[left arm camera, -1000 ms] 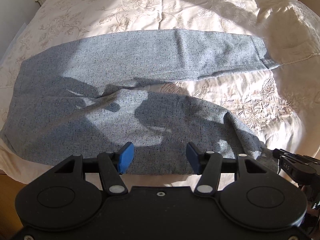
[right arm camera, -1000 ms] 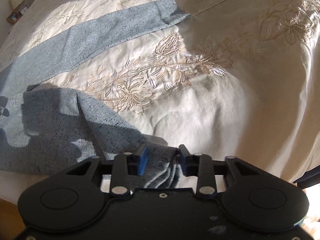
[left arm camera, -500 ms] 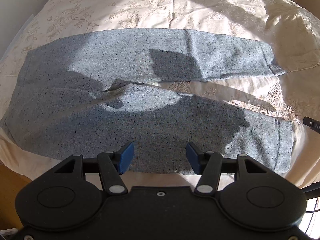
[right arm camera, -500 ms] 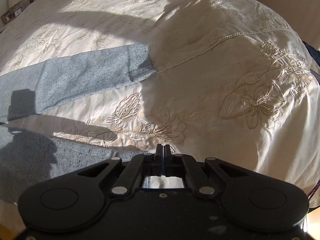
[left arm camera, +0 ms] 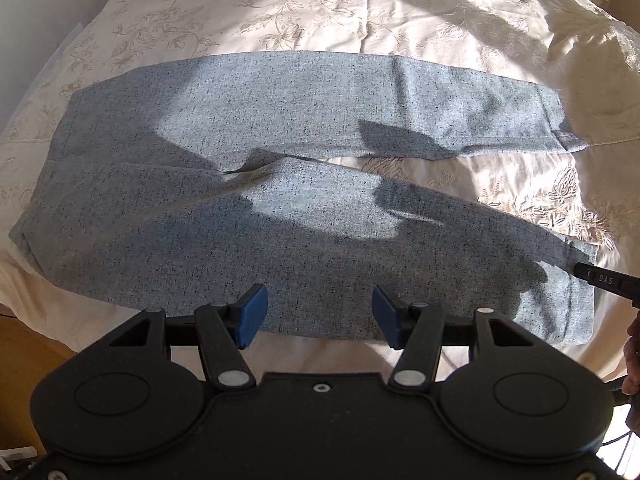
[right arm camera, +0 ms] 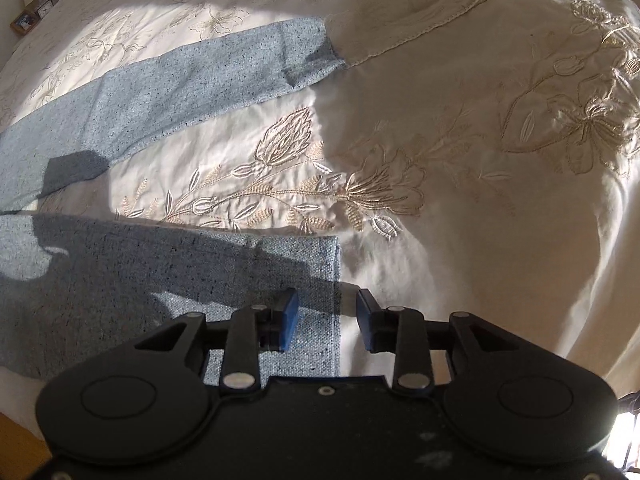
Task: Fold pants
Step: 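Lift the held hem with the right tool and swing it over the other leg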
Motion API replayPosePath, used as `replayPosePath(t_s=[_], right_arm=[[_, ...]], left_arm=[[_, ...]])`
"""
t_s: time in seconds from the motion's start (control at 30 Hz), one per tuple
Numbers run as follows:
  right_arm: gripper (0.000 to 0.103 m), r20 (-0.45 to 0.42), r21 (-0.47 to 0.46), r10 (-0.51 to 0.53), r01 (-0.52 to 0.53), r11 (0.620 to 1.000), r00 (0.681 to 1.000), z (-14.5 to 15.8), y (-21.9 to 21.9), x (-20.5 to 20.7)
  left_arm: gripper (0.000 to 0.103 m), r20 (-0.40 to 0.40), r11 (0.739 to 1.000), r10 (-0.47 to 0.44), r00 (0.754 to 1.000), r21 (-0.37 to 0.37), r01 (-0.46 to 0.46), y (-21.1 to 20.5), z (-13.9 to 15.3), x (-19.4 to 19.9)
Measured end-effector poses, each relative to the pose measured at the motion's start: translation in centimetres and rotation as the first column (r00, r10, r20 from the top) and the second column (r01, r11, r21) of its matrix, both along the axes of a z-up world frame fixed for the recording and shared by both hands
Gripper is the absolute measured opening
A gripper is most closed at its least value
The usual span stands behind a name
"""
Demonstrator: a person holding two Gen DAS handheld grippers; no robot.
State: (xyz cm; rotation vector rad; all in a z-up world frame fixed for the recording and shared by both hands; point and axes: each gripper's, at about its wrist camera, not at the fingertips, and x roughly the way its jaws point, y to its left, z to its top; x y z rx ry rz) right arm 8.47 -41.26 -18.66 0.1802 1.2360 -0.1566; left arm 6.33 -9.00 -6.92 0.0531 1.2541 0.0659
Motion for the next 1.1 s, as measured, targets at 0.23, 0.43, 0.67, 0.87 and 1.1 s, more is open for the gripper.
replayPosePath(t_s=[0.23,0.43,0.67,0.87,1.1], right_arm=[[0.001,-0.031,-0.052,0.067,-0.068,0.996,0.997,0.4,2.2,0.6],[0.001,-0.062,-0.285,-0.052,0.032,0.958,0.997,0.9,-0.4,-0.3],[0.014,0.043,-0.073,-0.134,0.137,0.988,0.99,2.7,-4.1,-2.9],[0.035,0.088,0.024,-0.061,0.059,0.998,0.994,3.2,-0.3,-5.7],[0.037,0.018,0.067,-0.054,0.052,0.996,0.998,1.0,2.4,-8.3]], left_arm=[[0.061,-0.001,0.999,0.04,0.999,0.014,-0.04,1.1,-0.4,-0.4],[0.061,-0.002,0.998,0.044,0.999,0.035,-0.044,1.8,-1.4,-0.5],[0.061,0.022,0.997,0.016,1.0,0.076,-0.017,2.5,-2.7,-0.6],[0.061,-0.002,0.997,0.008,1.0,0.076,-0.008,2.9,-3.5,-0.6],[0.061,0.0,0.997,0.006,1.0,0.072,-0.006,3.3,-3.4,-1.3]])
